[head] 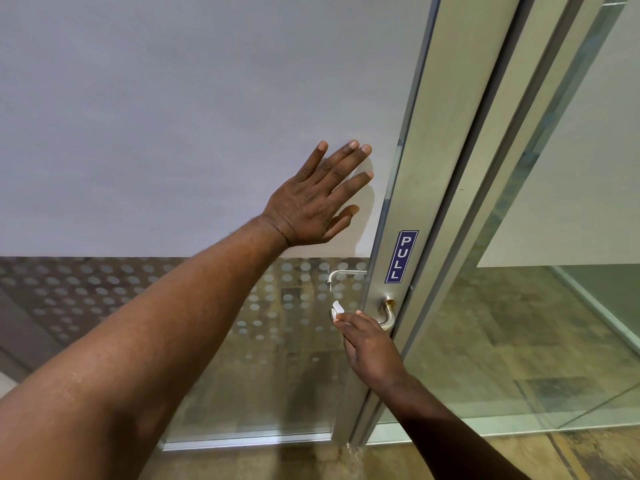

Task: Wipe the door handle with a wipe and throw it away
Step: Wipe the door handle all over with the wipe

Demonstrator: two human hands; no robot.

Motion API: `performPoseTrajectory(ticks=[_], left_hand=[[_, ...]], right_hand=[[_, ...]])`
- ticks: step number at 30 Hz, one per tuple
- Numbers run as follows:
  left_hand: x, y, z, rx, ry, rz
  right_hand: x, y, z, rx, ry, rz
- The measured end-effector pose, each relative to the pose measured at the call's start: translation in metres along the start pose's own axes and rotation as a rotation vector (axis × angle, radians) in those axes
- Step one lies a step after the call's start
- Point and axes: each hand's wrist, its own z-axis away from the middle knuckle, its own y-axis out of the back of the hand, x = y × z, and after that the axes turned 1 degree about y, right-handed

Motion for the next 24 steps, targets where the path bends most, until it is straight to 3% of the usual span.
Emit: performPoseTrajectory(ticks=[9, 16, 24], left_hand=[[0.0, 0.002, 0.0, -0.01, 0.002, 0.007], [0.0, 0.002, 0.0, -0.003, 0.004, 0.027], [0.0, 0.002, 0.0, -0.009, -0.003, 0.017]], right_hand=[[0.008, 0.002, 0.019, -0.018, 0.15, 0.027], [0.043, 0.026, 0.032, 0.011, -0.039, 0.06], [0.062, 0.03, 0.01, 0.068, -0.298, -0.063]])
